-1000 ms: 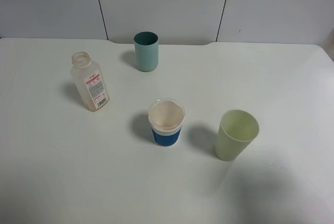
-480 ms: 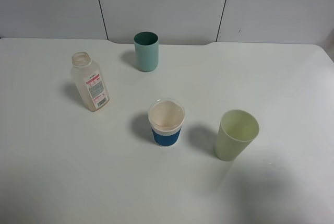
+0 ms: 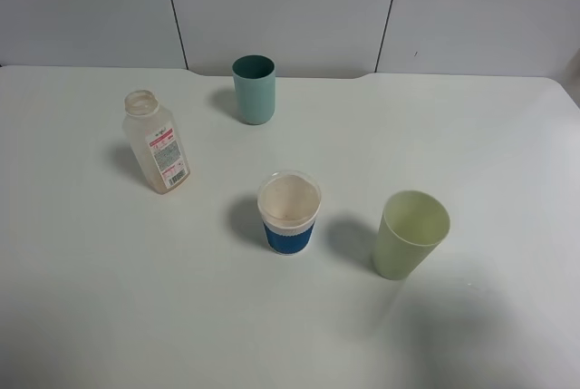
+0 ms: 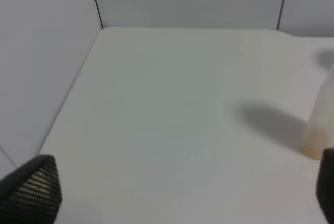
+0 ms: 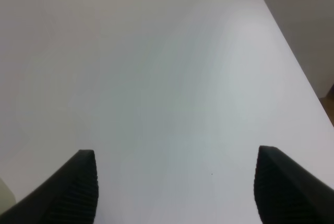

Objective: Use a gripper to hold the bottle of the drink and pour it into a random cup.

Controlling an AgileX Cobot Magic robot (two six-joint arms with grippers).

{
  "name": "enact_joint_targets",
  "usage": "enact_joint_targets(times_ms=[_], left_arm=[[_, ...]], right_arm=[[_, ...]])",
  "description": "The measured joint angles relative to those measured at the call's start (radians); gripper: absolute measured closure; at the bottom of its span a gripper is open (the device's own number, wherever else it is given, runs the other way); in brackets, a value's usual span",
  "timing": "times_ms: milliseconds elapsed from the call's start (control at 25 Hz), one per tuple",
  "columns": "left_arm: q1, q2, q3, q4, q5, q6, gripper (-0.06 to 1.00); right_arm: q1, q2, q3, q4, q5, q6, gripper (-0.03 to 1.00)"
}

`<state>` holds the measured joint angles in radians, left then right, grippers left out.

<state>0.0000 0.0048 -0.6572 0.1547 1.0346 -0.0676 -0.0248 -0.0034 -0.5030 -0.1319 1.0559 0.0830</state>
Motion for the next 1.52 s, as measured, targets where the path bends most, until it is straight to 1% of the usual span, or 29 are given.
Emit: enact_joint_targets(times_ms=[80,280,400,680,1520], left_arm=[[0.000,-0.008,0.024,-0.006,-0.006,0.003,-0.05],[0.000,-0.009,0.089,-0.071,-0.014,0.003,-0.05],[0.000,-0.011,0.127,-0.084,-0.010,0.003,-0.05],[0.000,-0.011,0.152,-0.088,0.015,0.010,-0.05],[0.000,-0.011,0.152,-0.089,0.016,0.011,-0.05]], right_arm=[[0.000,0.000,0.000,0.000,0.000,0.000,0.33],[0.000,0.000,0.000,0.000,0.000,0.000,0.33],[0.000,0.000,0.000,0.000,0.000,0.000,0.33],[0.000,0.000,0.000,0.000,0.000,0.000,0.33],[0.000,0.000,0.000,0.000,0.000,0.000,0.33]])
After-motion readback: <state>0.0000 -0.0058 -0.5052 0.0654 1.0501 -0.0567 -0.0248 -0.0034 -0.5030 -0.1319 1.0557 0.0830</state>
